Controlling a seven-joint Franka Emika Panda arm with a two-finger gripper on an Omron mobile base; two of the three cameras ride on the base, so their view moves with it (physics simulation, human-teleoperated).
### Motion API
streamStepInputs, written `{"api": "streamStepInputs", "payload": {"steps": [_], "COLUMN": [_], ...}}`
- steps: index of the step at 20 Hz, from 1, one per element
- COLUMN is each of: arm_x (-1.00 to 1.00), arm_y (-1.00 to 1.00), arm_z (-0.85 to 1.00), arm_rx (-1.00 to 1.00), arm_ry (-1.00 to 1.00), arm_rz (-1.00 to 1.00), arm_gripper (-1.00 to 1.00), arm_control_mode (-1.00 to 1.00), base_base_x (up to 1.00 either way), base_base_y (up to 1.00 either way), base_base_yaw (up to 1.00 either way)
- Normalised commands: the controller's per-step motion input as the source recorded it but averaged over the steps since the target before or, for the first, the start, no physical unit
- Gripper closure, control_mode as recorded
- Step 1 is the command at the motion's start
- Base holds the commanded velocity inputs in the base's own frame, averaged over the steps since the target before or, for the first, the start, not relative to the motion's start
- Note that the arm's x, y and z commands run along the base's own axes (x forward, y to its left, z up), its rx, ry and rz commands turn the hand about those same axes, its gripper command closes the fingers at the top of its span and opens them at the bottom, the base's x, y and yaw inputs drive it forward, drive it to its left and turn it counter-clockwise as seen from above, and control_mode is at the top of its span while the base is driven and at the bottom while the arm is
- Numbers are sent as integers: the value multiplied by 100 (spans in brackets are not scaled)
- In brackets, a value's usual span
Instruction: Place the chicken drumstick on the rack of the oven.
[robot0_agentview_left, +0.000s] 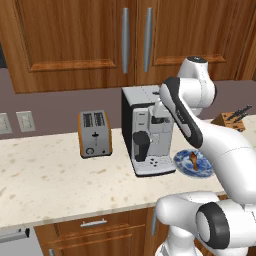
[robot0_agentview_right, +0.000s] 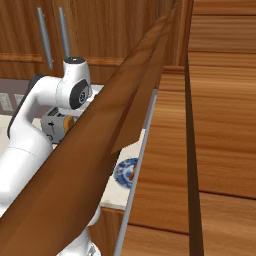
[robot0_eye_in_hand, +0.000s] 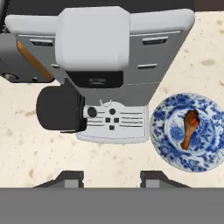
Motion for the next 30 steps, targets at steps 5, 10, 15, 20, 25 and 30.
{"api": "streamStepInputs", "payload": {"steps": [5, 10, 15, 20, 25, 30], "arm_x": [-3, -5, -1, 0, 0, 0], "arm_y": [-1, -62, -77, -70, -54, -25], "arm_z": [0, -32, -38, -46, -71, -74], "arm_rx": [0, 0, 0, 0, -3, -1], "arm_ry": [0, -3, 0, 0, 0, 2], "arm_rz": [0, 0, 0, 0, 0, 0], "arm_gripper": [-100, -100, -100, -100, -100, -100], "arm_control_mode": [-100, -100, -100, -100, -100, -100], "base_base_x": [0, 0, 0, 0, 0, 0], "base_base_y": [0, 0, 0, 0, 0, 0], "base_base_yaw": [0, 0, 0, 0, 0, 0]}}
